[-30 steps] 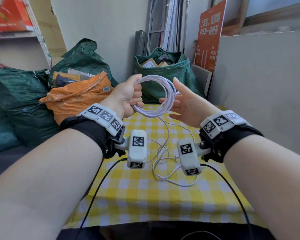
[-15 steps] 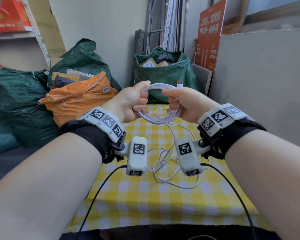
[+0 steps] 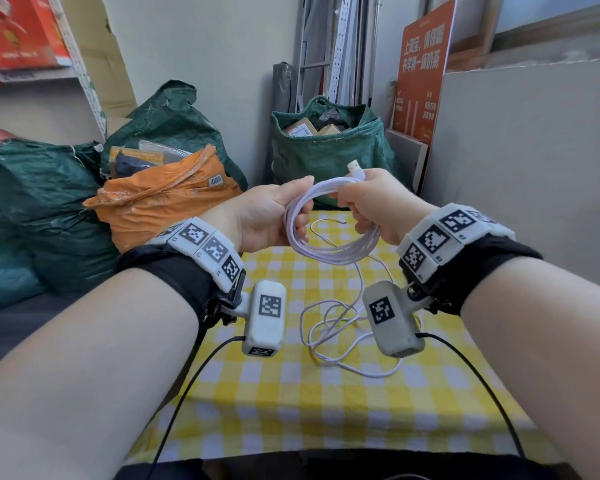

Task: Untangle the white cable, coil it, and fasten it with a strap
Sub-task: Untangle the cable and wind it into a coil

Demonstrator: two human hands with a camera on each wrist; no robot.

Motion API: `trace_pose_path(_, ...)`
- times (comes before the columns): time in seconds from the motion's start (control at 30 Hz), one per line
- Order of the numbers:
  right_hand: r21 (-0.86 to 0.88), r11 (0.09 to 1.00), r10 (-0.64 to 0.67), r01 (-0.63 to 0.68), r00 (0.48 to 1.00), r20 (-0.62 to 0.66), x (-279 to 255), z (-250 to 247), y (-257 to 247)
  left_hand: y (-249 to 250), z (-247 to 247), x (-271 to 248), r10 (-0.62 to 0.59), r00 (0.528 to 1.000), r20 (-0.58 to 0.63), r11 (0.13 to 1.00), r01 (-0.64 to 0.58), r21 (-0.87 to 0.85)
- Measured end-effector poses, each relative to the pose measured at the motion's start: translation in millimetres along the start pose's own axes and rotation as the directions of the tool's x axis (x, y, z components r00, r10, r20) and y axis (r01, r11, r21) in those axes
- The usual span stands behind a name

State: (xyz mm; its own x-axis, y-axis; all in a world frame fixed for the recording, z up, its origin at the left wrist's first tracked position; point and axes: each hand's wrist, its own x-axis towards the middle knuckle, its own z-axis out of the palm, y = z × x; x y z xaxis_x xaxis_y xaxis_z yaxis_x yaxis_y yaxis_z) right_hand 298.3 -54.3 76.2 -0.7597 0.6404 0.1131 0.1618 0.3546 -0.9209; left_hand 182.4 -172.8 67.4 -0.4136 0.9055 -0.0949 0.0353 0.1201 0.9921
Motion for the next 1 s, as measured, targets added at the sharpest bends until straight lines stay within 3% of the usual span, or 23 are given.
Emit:
trace_pose_path(0.1, -0.303, 0.944, -0.108, 0.131, 0.990, 0.090, -10.8, 5.4, -8.1, 7.1, 0.5, -3.6, -0.043, 0.996, 0.078, 0.995, 0.035, 0.097)
trace_pose_path(0.27, -0.621, 0.671, -0.250, 0.405, 0.912, 0.325, -15.7, 19.0, -12.6, 13.7, 5.0, -5.6, -0.164, 0.974, 0.153, 0.945, 0.112, 0.306)
trace_pose_path(0.3, -0.660, 0.616, -0.263, 0.430, 0.902, 0.342, -15.1, 19.6, -13.0, 14.0, 3.0, -6.2, -0.189, 0.962, 0.199, 0.944, 0.123, 0.305)
trace_pose_path(0.4, -0.671, 0.587, -0.296, 0.452, 0.892, 0.343, -19.5, 16.4, -17.5, 14.3, -3.9, -9.8, -0.214, 0.919, 0.331, 0.963, 0.142, 0.228)
trace_pose_path(0.5, -0.689, 0.541, -0.333, 0.483, 0.875, 0.352, -21.7, 12.9, -19.4, 12.9, -1.8, -14.5, -0.160, 0.922, 0.352, 0.984, 0.119, 0.136)
trace_pose_path(0.57, -0.644, 0.612, -0.336, 0.459, 0.888, 0.313, -21.1, 11.4, -18.5, 10.4, 1.0, -17.3, -0.112, 0.932, 0.346, 0.992, 0.085, 0.091)
trace_pose_path(0.63, -0.543, 0.740, -0.307, 0.398, 0.917, 0.253, -20.6, 10.4, -15.7, 8.8, 1.0, -18.9, -0.080, 0.943, 0.324, 0.996, 0.064, 0.059)
trace_pose_path(0.77, -0.194, 0.966, -0.145, 0.171, 0.979, 0.142, -19.9, 2.6, -4.1, 4.8, -4.0, -22.5, -0.024, 0.957, 0.290, 0.999, 0.036, -0.037)
trace_pose_path(0.9, 0.062, 0.995, -0.089, 0.079, 0.979, 0.182, -24.1, -1.3, 8.1, -3.6, -5.5, -27.4, 0.037, 0.959, 0.280, 0.986, 0.011, -0.169)
trace_pose_path(1.0, 0.162, 0.987, -0.046, 0.012, 0.978, 0.205, -25.7, -0.1, 15.8, -10.8, -5.0, -30.5, 0.066, 0.960, 0.272, 0.971, 0.002, -0.241)
